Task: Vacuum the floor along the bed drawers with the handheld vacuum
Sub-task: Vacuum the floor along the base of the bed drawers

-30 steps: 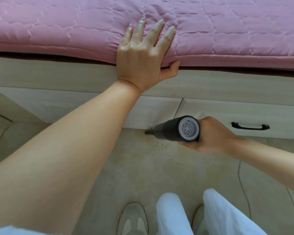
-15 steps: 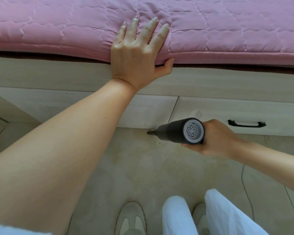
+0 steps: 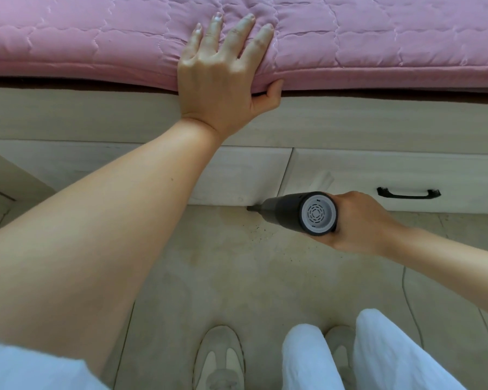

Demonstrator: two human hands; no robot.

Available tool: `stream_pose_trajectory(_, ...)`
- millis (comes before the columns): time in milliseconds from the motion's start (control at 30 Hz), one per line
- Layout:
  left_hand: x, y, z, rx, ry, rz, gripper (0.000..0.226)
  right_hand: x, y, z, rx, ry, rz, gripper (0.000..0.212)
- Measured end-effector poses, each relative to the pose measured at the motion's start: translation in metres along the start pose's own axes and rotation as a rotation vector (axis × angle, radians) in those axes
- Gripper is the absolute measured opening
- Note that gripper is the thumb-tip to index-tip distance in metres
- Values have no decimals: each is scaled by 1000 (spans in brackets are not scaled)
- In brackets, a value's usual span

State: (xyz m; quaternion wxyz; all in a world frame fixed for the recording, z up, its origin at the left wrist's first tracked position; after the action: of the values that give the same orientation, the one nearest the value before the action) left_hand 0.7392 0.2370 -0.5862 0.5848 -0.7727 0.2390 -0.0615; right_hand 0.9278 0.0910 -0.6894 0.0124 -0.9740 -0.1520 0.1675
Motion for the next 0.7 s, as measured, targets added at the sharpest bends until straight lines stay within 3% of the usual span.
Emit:
stream_pose_trajectory(167, -1, 0, 0, -4, 1, -11, 55, 14, 8, -10, -5, -2, 93, 29)
stream_pose_trajectory(400, 1, -1, -2, -8, 7, 6, 55, 18, 10, -18, -58, -83, 183, 29)
stream_pose_trajectory(700, 0, 0, -1, 0, 8, 5, 54, 11, 1, -12, -64, -87, 170, 31)
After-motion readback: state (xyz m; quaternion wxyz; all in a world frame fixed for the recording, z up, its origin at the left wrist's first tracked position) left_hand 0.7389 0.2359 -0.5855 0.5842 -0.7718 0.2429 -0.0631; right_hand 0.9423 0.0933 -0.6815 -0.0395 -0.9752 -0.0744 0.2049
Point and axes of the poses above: each hand's wrist, its own y-axis away from the middle knuckle, its own z-axis out of the palm, x = y × z, the point moved 5 cm from there along -y, towards the middle knuckle, and after that the axes turned 4 degrees about x, right-handed, at the moved point
